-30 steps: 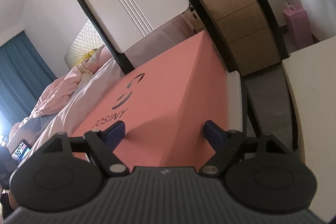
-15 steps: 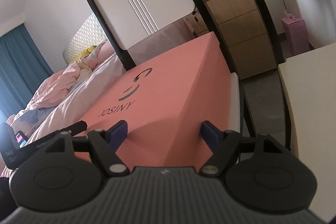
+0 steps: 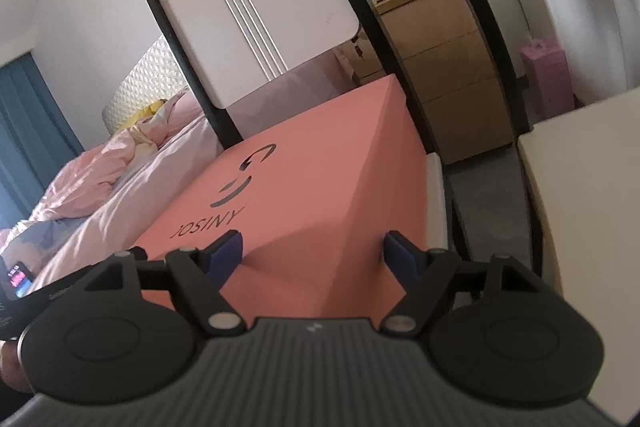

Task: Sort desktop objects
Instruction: 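Open both grippers and pull them back from the closed box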

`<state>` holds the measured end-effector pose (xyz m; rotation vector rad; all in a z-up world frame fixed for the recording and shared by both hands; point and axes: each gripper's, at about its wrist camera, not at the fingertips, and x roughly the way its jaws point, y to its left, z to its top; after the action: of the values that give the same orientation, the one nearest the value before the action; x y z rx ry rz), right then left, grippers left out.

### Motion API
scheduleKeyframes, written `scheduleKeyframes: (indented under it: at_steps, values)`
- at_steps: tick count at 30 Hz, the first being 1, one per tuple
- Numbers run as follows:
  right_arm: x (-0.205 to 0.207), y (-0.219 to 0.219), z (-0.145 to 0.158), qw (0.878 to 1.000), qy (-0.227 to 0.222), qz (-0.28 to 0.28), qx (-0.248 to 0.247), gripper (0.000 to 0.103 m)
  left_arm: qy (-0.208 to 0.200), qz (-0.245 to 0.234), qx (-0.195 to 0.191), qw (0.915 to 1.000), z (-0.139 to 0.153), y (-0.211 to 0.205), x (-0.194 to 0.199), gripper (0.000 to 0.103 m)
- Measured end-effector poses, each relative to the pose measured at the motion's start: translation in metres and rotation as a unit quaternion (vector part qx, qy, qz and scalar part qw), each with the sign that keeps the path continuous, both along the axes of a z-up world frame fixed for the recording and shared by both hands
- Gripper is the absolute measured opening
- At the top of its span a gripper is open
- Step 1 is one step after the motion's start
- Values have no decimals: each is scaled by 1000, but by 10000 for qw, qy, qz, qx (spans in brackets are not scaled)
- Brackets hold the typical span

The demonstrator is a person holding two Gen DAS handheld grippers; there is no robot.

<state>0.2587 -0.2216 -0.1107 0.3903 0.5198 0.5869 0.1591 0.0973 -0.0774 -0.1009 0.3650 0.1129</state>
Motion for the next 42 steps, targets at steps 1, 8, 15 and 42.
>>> scheduleKeyframes:
  at_steps: [1,8,15,42]
  values:
    - [-2,2,2,9999,-74,-51,-99,78,-16,-4,67,10000,0,-2,-2,103]
    - [-28,1,22,9954,-601,-430,-609,78,-316,209,590,9975,5,-18,-31,103]
    - [-70,3,37,9853,-1313,-580,-923,78,-541,205,505,9970,15,-22,-61,103]
    - [-147,33,25,9657,-2246,-737,-1080,103,-992,219,823,9914,0,-40,-92,103]
